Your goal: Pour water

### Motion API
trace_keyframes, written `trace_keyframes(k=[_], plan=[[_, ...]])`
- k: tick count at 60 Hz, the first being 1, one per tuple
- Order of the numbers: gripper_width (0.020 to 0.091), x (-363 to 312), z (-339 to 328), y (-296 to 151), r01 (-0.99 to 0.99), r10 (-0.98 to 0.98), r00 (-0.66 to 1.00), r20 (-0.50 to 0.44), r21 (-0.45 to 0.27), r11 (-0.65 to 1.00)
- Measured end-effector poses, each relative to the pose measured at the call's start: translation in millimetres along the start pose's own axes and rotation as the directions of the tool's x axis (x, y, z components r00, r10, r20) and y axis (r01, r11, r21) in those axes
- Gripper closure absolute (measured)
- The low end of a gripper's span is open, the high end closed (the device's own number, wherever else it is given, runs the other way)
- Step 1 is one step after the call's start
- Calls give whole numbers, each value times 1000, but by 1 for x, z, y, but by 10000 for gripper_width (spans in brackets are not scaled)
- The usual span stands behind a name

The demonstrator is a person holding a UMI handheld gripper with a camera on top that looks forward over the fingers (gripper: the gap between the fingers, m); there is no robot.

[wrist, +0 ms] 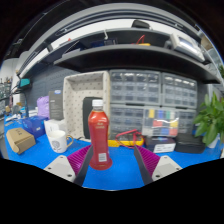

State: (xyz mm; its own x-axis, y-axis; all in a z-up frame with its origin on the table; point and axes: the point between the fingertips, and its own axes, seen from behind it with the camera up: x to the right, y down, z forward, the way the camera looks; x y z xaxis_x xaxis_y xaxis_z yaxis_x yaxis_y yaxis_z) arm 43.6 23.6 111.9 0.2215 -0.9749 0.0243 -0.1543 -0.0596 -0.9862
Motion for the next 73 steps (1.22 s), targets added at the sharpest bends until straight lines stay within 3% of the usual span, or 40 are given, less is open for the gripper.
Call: trace_keyframes(k=[11, 22, 59, 73], plan=[[265, 56, -58, 10, -12, 7, 979, -205, -20, 1000], [263, 90, -90, 26, -95, 80, 959, -273, -41, 995], [263, 146, -153, 20, -111, 104, 925, -366, 3, 994], [267, 142, -154, 20, -103, 99, 930, -354, 9, 995]])
